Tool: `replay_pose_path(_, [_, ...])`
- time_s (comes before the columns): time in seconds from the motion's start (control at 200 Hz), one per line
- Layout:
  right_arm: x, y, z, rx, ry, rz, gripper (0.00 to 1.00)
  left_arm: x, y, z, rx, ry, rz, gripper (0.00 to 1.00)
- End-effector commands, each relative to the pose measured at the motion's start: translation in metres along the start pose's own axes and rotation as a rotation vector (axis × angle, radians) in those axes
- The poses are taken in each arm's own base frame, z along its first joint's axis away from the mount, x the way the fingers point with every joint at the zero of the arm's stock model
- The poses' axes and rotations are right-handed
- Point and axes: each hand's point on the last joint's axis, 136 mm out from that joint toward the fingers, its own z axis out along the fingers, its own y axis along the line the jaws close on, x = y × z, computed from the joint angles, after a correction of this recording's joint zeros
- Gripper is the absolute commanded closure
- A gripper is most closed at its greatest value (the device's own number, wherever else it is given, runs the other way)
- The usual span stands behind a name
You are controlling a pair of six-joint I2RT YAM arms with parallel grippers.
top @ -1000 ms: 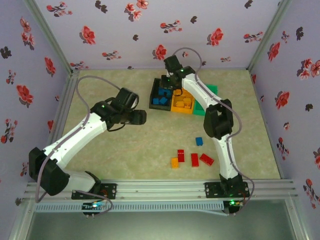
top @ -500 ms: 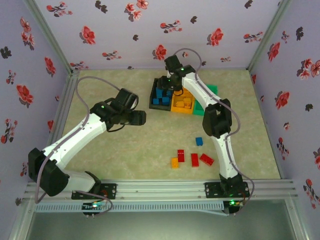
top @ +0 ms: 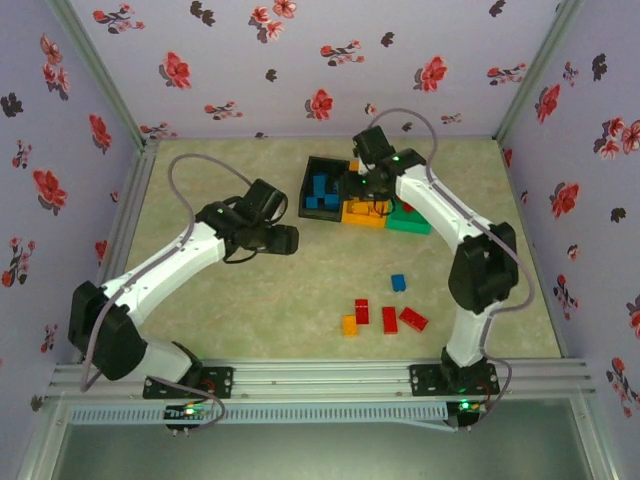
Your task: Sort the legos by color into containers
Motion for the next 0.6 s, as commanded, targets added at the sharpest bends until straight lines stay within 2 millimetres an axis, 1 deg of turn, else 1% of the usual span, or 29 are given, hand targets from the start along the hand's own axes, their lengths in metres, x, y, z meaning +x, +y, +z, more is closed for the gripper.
replay_pose_path(0.0, [0.019,-0.022,-0.009,0.067,-0.003,-0.020,0.37,-0.003,-0.013,0.005,0.026,0.008,-0.006,0.33])
replay_pose_path(0.135, [0.058,-0.040,-0.017,0.101,0.026,0.008,0.37,0.001,-0.020,0.016,0.022,0.037,0.010,0.33])
replay_pose_path(0.27, [0.099,-0.058,-0.017,0.128,0.074,0.039,0.37,0.004,-0.031,0.023,0.036,0.056,0.032,0.33])
replay_pose_path(0.365, [0.122,-0.067,-0.016,0.145,0.101,0.065,0.37,0.005,-0.035,0.029,0.033,0.075,0.046,0.33])
replay_pose_path(0.435, [0.134,-0.073,-0.017,0.153,0.107,0.085,0.37,0.006,-0.037,0.032,0.033,0.086,0.050,0.33])
replay_pose_path(0.5, [0.141,-0.077,-0.017,0.158,0.106,0.098,0.37,0.009,-0.041,0.035,0.037,0.099,0.047,0.33])
replay_pose_path(0.595, [0.152,-0.081,-0.018,0.169,0.124,0.105,0.37,0.021,-0.055,0.041,0.061,0.126,0.022,0.33])
